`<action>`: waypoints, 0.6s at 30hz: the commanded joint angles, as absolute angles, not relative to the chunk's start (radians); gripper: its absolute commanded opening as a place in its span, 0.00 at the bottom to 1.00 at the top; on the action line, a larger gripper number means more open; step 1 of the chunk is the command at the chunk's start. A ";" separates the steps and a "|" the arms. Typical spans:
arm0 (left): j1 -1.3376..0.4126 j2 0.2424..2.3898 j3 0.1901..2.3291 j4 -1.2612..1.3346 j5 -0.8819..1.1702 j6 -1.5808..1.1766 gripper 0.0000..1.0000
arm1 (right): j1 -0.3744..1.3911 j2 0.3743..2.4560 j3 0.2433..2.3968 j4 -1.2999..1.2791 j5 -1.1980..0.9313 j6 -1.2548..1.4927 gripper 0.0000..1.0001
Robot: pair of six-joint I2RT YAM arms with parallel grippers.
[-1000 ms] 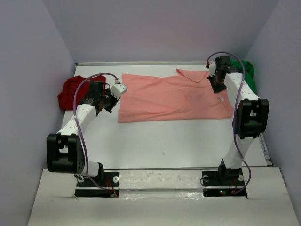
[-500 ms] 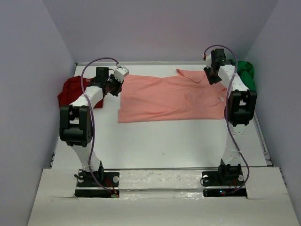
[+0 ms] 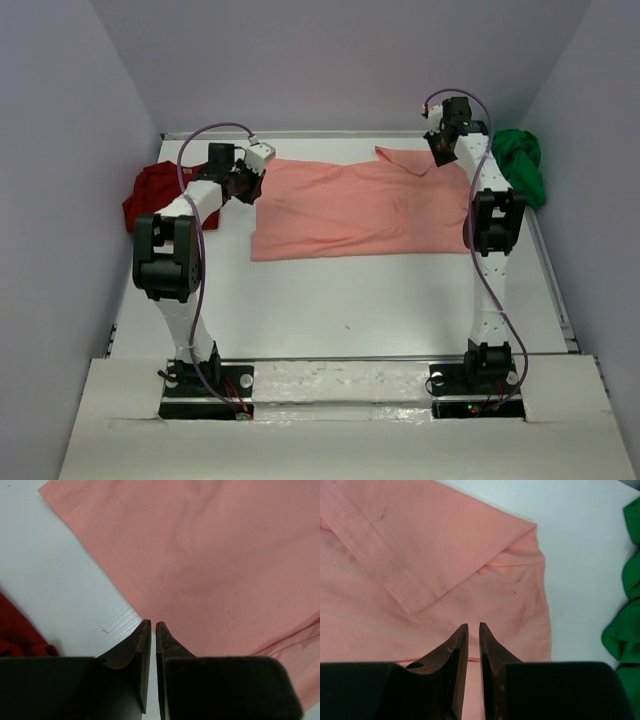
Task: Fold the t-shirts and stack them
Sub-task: Fold the tshirt
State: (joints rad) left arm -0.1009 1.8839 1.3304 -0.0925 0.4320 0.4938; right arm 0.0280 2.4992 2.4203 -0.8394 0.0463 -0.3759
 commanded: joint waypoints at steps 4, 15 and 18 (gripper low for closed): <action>-0.100 1.876 1.345 -0.048 0.439 0.477 0.23 | 0.044 2.508 2.393 -0.766 0.087 -0.379 0.16; -0.199 1.925 1.398 -0.107 0.496 0.506 0.00 | 0.044 2.229 1.933 -0.664 0.310 -0.376 0.00; -0.230 1.919 1.370 -0.089 0.486 0.509 0.00 | 0.044 2.119 1.835 -0.638 0.328 -0.370 0.00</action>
